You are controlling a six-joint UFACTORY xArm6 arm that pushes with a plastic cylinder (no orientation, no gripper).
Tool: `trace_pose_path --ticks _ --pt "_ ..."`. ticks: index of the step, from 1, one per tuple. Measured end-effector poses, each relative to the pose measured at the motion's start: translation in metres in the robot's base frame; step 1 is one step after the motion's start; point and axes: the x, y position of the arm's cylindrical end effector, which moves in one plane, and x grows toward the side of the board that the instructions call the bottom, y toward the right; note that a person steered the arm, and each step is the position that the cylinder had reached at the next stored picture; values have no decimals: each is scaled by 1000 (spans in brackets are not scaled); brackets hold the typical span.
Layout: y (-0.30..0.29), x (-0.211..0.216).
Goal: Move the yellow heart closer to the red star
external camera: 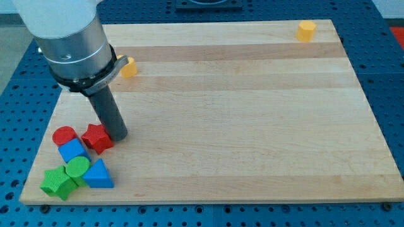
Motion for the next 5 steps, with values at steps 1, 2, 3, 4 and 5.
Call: trace_pose_path --ticks 1,2,3,4,5 --pt "-4 6" --pt "-2 7" --pt "13 -6" --pt "10 -40" --pt "-20 -67"
